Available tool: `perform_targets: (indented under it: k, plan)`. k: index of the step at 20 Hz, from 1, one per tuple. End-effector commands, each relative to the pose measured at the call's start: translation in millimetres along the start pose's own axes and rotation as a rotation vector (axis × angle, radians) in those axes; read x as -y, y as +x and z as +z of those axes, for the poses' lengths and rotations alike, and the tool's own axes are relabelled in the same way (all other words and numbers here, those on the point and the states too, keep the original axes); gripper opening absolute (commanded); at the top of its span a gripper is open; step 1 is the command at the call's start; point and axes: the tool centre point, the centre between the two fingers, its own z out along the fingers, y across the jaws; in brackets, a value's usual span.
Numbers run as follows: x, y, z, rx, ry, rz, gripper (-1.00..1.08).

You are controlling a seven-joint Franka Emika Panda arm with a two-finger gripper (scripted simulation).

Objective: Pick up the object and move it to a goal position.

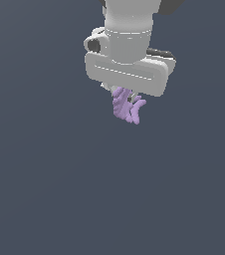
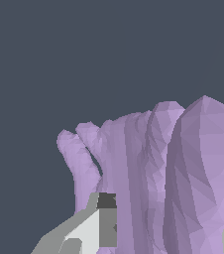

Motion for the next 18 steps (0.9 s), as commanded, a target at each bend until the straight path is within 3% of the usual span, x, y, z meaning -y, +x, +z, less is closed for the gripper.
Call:
perform_targets:
  k: [1, 9, 18]
  plan:
    - [0, 5, -18, 0.002, -0.001, 0.0, -1.0]
    - [1, 16, -53, 0.002, -0.001, 0.0, -1.0]
    - [2, 21, -67, 0.002, -0.001, 0.0, -1.0]
